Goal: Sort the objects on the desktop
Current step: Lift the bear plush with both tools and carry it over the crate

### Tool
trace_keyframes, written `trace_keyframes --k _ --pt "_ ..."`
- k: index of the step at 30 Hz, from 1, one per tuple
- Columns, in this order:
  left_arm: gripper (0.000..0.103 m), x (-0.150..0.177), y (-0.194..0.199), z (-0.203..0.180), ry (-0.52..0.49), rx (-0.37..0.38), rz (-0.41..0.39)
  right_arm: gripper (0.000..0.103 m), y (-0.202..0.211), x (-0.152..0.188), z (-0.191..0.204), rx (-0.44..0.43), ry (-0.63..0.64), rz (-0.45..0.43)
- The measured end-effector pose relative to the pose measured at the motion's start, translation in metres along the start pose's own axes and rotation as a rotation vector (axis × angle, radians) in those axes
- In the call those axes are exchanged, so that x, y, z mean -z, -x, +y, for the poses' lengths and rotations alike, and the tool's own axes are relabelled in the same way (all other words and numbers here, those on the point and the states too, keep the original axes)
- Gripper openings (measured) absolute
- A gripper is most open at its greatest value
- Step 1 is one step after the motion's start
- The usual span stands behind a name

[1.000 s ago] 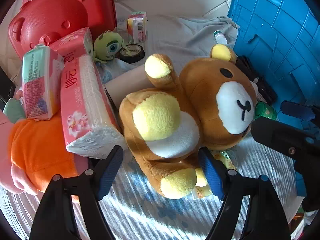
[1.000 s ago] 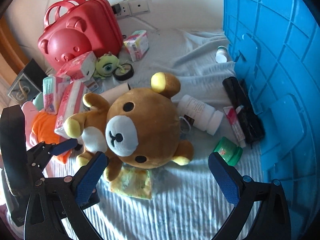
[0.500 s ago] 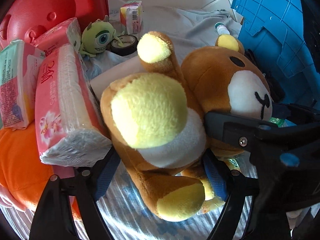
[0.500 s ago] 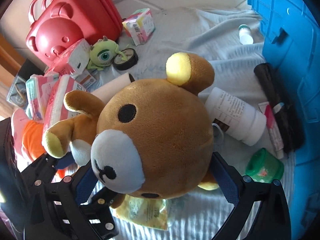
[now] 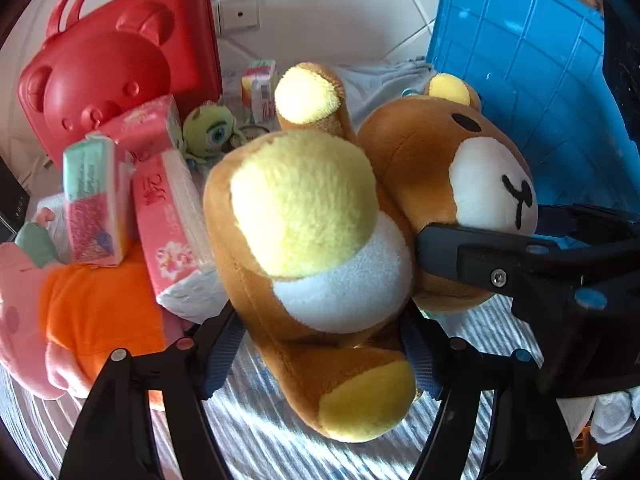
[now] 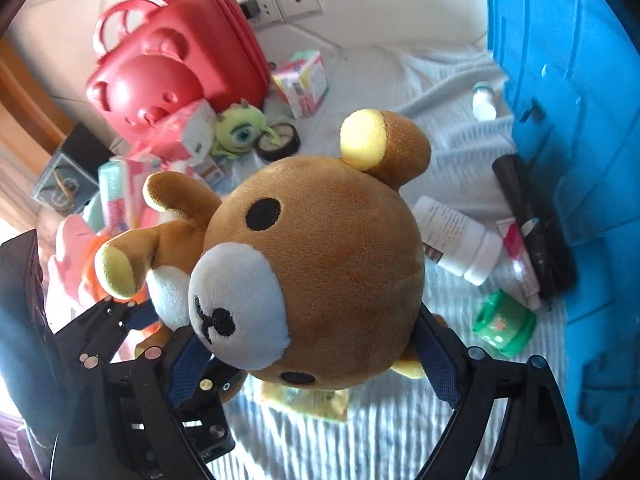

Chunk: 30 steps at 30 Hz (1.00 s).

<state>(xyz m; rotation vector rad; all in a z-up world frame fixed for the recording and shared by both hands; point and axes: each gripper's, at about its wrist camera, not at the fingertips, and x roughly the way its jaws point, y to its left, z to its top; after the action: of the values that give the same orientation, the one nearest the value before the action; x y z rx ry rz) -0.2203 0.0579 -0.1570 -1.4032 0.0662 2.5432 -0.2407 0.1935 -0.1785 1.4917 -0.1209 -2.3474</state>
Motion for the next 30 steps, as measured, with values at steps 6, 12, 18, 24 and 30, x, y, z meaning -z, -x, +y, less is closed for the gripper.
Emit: trace_keyframes --k 6,12,18,24,30 --pt "0.072 -0.002 0.069 -0.011 -0.045 -0.002 -0.135 0.091 0.070 0.009 0.022 0.009 0.039 -0.124" --pt "0.072 -0.013 0.127 -0.042 -0.118 0.002 -0.274 0.091 0.139 0.020 0.039 0.036 0.056 -0.250" --pt "0.072 -0.029 0.185 -0.087 -0.204 0.029 -0.404 0.091 0.216 0.028 0.041 0.100 0.064 -0.390" --pt "0.072 -0.054 0.223 -0.159 -0.285 0.097 -0.485 0.091 0.290 0.034 0.014 0.192 0.034 -0.508" --pt "0.072 -0.083 0.229 -0.246 -0.363 0.166 -0.487 0.091 0.347 0.033 -0.049 0.257 -0.033 -0.555"
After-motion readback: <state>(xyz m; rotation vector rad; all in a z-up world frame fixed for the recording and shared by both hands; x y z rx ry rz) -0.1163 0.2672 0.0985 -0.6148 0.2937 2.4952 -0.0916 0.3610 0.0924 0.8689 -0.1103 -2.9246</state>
